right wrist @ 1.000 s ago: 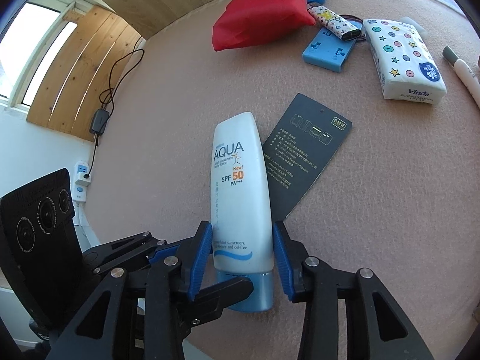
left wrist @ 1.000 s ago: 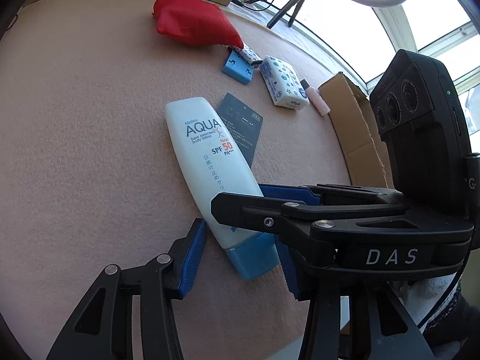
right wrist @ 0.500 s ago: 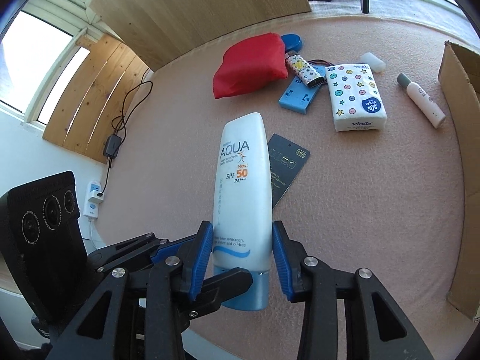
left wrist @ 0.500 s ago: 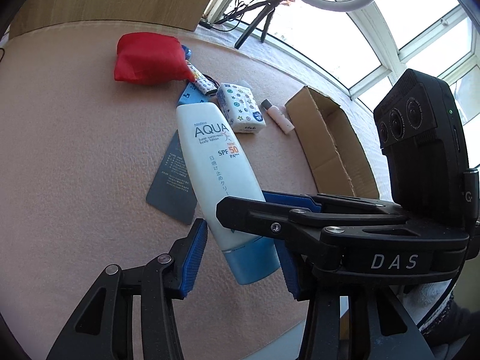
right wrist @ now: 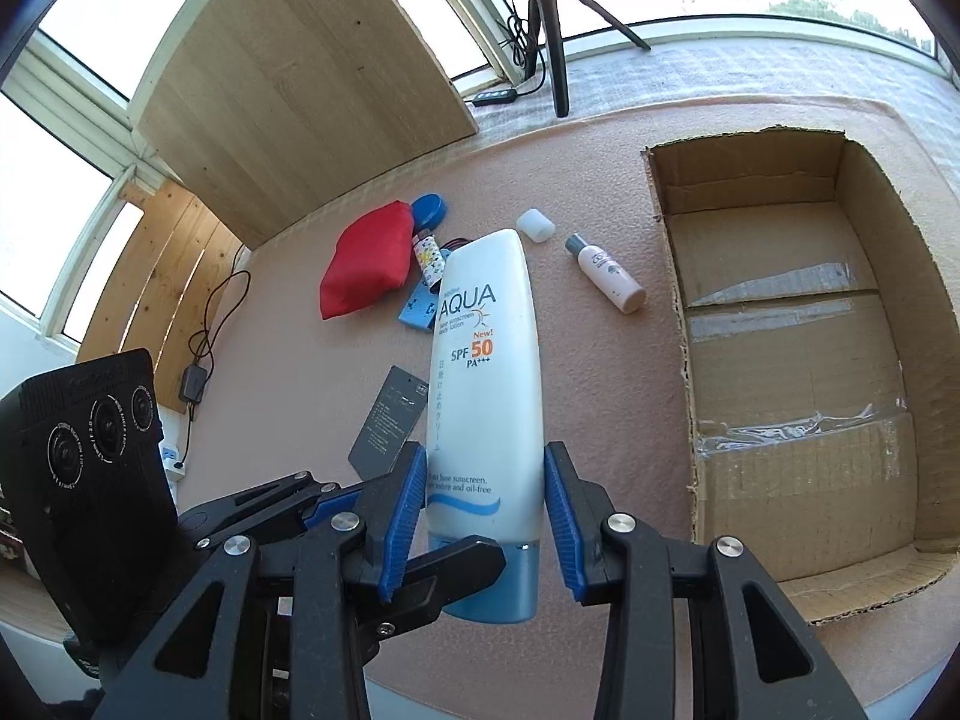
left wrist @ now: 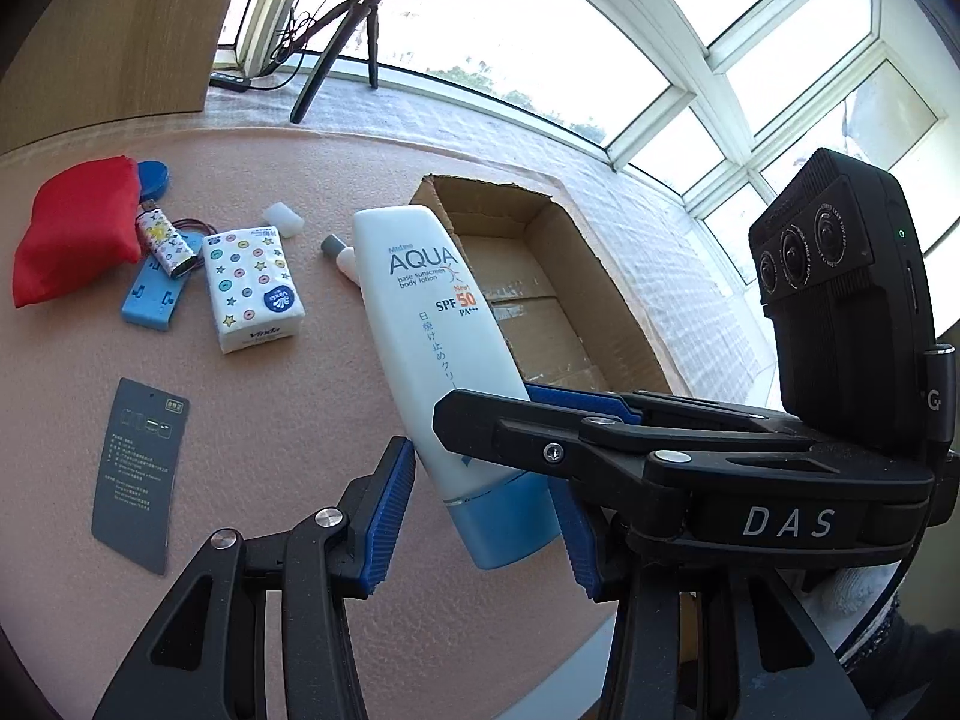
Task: Organize objects
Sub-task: 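Carry the sunscreen tube with the right tool and lower it into the cardboard box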
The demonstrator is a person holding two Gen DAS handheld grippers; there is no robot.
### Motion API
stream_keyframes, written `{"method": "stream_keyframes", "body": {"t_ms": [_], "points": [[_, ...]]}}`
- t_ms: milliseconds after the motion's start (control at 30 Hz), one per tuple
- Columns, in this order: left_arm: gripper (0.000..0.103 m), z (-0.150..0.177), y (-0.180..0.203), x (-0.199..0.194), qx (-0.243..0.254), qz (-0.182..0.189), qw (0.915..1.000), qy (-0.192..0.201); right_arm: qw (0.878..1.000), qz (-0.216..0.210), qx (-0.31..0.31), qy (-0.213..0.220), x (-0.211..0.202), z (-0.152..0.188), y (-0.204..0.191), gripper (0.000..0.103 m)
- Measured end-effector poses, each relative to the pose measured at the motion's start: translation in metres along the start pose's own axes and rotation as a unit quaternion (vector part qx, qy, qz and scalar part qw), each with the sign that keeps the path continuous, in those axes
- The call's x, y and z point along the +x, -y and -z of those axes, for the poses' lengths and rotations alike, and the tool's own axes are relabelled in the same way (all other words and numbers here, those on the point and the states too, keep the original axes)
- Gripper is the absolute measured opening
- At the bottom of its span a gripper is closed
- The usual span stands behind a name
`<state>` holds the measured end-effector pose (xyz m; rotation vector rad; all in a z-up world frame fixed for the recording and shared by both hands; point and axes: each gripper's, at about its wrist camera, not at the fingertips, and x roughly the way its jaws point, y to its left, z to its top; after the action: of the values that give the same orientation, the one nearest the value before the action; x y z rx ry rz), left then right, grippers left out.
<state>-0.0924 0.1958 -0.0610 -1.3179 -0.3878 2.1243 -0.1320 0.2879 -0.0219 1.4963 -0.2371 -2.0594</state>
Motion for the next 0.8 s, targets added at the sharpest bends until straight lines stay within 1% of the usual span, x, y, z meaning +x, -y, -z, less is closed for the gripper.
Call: {"method": "stream_keyframes", "body": {"t_ms": [200,367,500,667,700,733,767,800], "points": [[0.049,-0.016,0.034,0.039,0.022,0.015,0.9995,-0.013,0.999,0.021,0.025,0.017,-0.019,-0.004,0.041,0.036],[0.049,-0.021,0.051,0.061,0.032,0.022,0.9990,-0.024,0.998,0.029,0.043,0.023,-0.026,-0.006,0.066,0.036],[0.049,-0.019,0.061,0.067,0.037,0.023,0.9986,-0.030,0.998,0.034,0.052,0.025,-0.028,-0.006,0.078,0.036],[0.049,-0.019,0.065,0.073,0.045,0.016,0.9982,-0.035,0.997,0.039,0.056,0.025,-0.028,-0.005,0.084,0.036],[0.051,-0.019,0.066,0.073,0.047,0.010,0.9983,-0.034,0.997,0.043,0.058,0.027,-0.029,-0.005,0.085,0.036],[0.060,-0.018,0.066,0.073,0.046,0.004,0.9983,-0.036,0.996,0.049,0.063,0.031,-0.030,-0.005,0.086,0.038],[0.071,-0.019,0.065,0.072,0.046,-0.001,0.9982,-0.038,0.996,0.055,0.069,0.032,-0.030,-0.005,0.088,0.049],[0.075,-0.019,0.062,0.071,0.046,-0.008,0.9983,-0.036,0.995,0.059,0.074,0.036,-0.032,-0.004,0.090,0.054]]}}
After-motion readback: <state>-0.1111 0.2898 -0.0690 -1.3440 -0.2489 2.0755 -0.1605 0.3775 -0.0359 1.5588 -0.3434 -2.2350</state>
